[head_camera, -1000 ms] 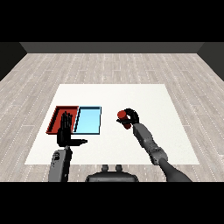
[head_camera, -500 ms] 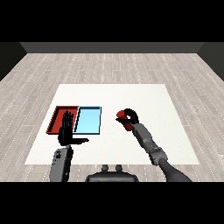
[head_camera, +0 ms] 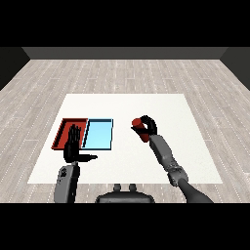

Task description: Pick the red can and put it in the red box

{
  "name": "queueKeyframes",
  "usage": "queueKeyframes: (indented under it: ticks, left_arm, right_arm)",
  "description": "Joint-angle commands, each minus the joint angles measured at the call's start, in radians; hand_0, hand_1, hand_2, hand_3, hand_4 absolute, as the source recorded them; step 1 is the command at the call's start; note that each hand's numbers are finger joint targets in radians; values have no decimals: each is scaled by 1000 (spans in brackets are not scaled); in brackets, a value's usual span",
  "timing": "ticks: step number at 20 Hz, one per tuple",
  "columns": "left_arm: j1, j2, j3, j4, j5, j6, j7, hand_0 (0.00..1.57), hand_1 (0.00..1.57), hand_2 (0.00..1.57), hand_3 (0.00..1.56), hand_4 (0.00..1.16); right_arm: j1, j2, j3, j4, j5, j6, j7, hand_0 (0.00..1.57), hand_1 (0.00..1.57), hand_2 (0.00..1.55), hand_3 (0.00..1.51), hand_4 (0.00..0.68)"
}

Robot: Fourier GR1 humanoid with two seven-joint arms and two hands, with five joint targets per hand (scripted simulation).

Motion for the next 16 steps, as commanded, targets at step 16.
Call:
queueKeyframes:
  ticks: [16]
  left_arm:
    - [-36,-46,-222,-150,-107,96,226,0,0,0,0,0]
  right_arm:
    - [339,31,229,-891,1,-133,243,1449,1449,1407,1384,636]
